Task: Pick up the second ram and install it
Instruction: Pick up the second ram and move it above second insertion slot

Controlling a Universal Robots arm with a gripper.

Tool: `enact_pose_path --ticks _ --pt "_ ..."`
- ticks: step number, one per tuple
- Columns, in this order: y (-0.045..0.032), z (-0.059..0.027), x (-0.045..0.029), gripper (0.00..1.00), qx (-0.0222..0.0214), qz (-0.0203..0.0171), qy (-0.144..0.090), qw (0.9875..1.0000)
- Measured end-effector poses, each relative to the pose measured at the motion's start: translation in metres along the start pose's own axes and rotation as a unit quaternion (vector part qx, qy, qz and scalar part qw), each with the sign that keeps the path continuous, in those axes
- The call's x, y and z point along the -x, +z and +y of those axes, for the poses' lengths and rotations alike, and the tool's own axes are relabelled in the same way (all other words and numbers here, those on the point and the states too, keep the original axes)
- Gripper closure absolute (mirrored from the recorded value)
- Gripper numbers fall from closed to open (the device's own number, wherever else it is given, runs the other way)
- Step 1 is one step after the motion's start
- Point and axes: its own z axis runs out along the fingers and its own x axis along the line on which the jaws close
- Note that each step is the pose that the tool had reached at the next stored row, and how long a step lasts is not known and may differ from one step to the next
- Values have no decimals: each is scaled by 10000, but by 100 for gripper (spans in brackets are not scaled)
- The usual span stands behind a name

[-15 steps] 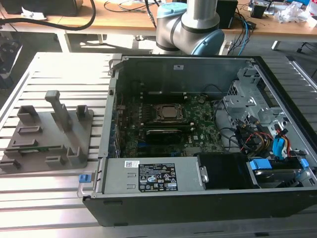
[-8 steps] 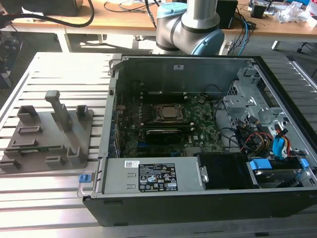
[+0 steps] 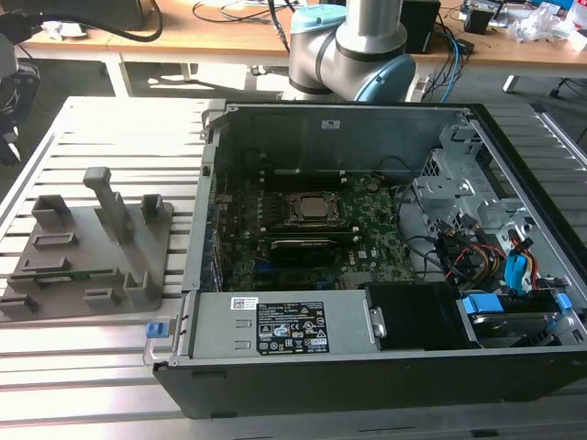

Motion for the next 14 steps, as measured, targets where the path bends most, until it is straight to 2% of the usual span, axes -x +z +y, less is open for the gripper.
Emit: enact_pose_path --ticks 3,4,5,8,10,11,14 --pt "0 0 0 89 1 6 -276 9996" --pt "0 0 0 89 2 10 -487 9988" --pt "0 0 0 89 3 12 -597 9982" --pt "0 0 0 89 4 18 -908 9959" --pt "0 0 0 89 5 24 -1141 9935" --pt "0 0 0 89 5 25 -1204 9927" --pt "0 0 0 89 7 30 -1457 9893"
